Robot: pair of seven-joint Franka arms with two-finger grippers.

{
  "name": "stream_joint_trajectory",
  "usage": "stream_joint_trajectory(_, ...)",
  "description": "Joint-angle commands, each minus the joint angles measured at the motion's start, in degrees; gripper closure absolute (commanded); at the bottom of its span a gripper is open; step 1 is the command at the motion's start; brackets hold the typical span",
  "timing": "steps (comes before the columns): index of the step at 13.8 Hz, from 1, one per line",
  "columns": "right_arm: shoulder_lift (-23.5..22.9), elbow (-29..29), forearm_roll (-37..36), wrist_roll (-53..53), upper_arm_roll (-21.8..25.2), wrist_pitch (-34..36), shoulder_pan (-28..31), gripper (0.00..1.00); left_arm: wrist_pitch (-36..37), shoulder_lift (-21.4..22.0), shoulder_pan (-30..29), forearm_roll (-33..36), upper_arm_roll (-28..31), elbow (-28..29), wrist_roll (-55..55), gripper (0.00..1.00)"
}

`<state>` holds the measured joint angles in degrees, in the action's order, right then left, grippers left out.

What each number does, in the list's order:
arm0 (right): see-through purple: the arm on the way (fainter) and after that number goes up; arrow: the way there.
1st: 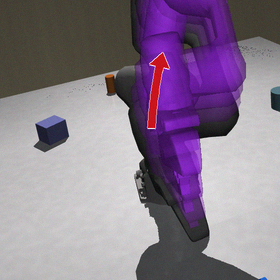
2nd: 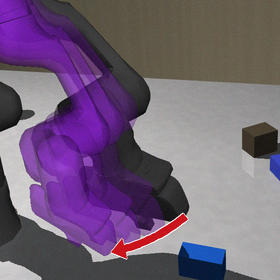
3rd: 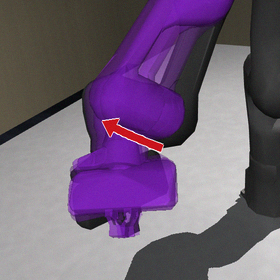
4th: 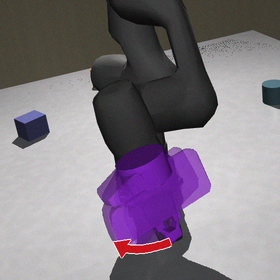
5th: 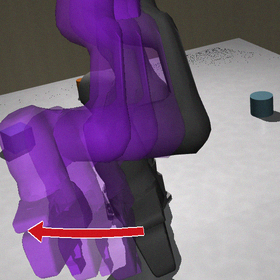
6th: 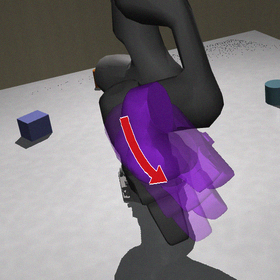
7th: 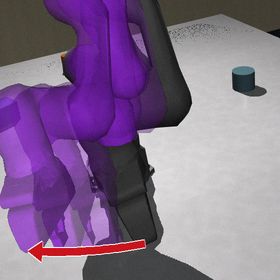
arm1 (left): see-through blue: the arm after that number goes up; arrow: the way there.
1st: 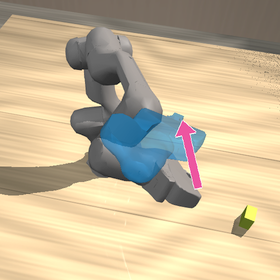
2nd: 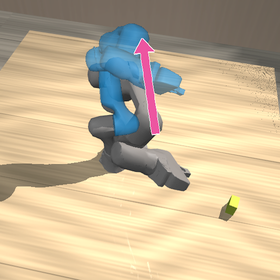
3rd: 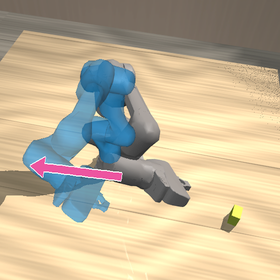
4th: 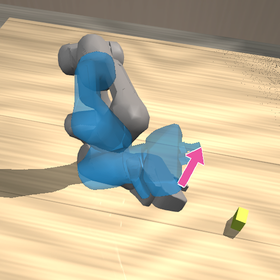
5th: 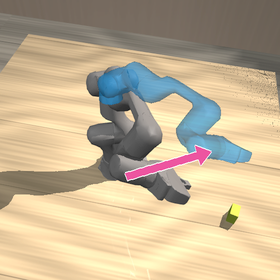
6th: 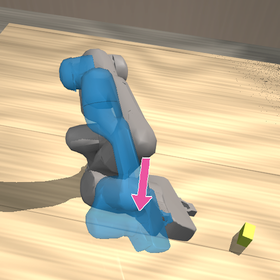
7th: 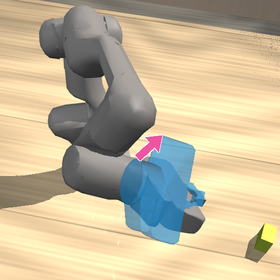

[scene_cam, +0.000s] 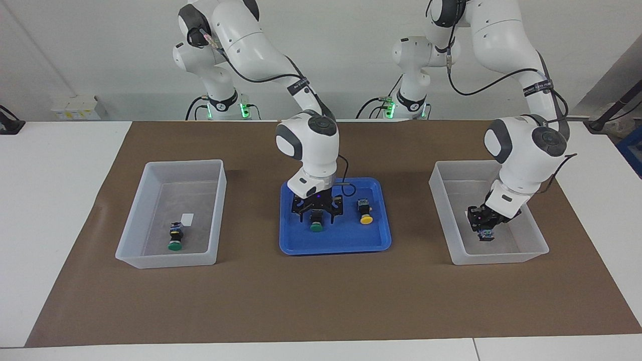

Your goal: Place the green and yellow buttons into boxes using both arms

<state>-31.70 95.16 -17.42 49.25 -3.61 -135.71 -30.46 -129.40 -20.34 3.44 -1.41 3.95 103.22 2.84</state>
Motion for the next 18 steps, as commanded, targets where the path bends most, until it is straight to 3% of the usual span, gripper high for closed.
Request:
stream_joint_trajectory(1,0.05,2.65,-2.44,1.55,0.01,-2.53,-0.04,0.09,-7.25,2.67,-0.63,0.79,-0.44,8.21,0.67,1.0)
stream_joint_trajectory(2,0.23,3.19,-2.8,1.55,0.01,-2.2,-0.04,0.7,-8.75,2.58,-0.63,0.79,-0.44,9.1,0.67,0.93)
stream_joint_trajectory(3,0.32,3.19,-2.8,1.55,0.01,-1.67,-0.04,0.96,-8.68,2.5,-0.63,0.88,-0.44,9.2,0.58,0.68)
stream_joint_trajectory(4,0.32,3.02,-2.8,1.55,0.01,-1.4,-0.12,1.0,-8.33,2.49,-0.63,0.88,-0.35,9.02,0.58,0.28)
stream_joint_trajectory(6,0.84,2.93,-2.8,1.64,0.01,0.35,-0.12,1.0,-7.1,2.23,-0.37,0.97,-0.35,7.54,0.67,0.05)
stream_joint_trajectory(9,5.13,3.88,-2.71,0.85,0.01,2.72,2.15,1.0,1.22,1.88,0.25,6.66,-0.44,0.7,0.67,0.01)
stream_joint_trajectory(13,16.29,13.37,-1.66,-5.63,-0.08,2.55,8.91,1.0,18.8,-1.1,4.72,6.15,-0.61,-15.65,-3.52,0.05)
stream_joint_trajectory(18,23.95,18.3,-0.25,-18.02,-0.08,5.35,16.56,1.0,19.1,-1.11,14.38,3.34,-0.88,-16.3,-20.66,0.07)
